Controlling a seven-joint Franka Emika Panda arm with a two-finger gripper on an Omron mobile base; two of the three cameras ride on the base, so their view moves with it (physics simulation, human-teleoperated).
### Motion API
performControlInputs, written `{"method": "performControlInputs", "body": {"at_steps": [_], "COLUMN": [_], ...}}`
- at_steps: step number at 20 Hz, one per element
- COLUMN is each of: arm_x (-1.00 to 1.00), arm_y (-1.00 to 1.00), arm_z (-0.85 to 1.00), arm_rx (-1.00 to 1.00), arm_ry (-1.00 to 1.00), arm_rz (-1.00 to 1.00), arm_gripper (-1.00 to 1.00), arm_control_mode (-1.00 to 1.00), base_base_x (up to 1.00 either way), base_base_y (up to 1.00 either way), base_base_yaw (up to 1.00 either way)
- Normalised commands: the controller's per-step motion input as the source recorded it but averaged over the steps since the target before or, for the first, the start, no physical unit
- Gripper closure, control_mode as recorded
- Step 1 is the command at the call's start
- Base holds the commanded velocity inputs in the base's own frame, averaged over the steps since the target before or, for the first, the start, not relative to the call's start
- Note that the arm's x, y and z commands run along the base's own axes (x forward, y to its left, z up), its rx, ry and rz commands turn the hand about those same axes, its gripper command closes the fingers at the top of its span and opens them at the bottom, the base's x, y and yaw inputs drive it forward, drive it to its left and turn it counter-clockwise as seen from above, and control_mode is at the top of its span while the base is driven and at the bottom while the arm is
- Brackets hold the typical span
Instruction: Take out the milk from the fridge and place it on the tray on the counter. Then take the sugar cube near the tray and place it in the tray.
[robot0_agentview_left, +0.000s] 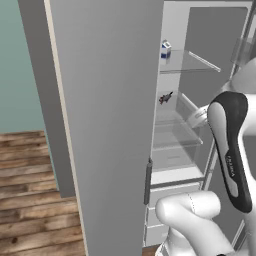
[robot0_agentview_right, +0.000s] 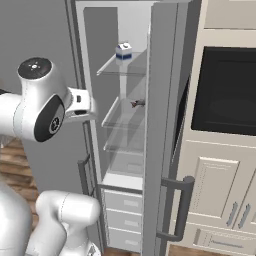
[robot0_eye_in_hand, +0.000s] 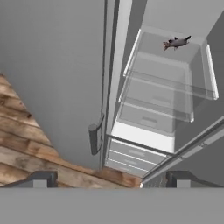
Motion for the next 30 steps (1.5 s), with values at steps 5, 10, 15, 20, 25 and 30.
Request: {"method": "performControlInputs", "body": {"at_steps": [5,10,15,20,25,30], "arm_x": [0.14,0.49,0.48,0.36,0.25,0.17], "arm_y": [-0.01,-0.03,-0.02,0.0,-0.05,-0.09], "arm_z": [0.22,0.0,0.02,0.33,0.32,0.23], "arm_rx": [0.0,0.0,0.0,0.0,0.0,0.0], "arm_ry": [-0.13,-0.11,-0.05,-0.02,0.0,-0.12], "arm_rz": [0.04,0.01,0.0,0.0,0.02,0.06], "arm_gripper": [-1.0,-1.0,-1.0,-1.0,-1.0,-1.0], "arm_control_mode": [-1.0,-1.0,-1.0,-1.0,-1.0,-1.0], "base_base_x": [0.0,0.0,0.0,0.0,0.0,0.0], "base_base_y": [0.0,0.0,0.0,0.0,0.0,0.0], "base_base_yaw": [0.0,0.0,0.0,0.0,0.0,0.0]}}
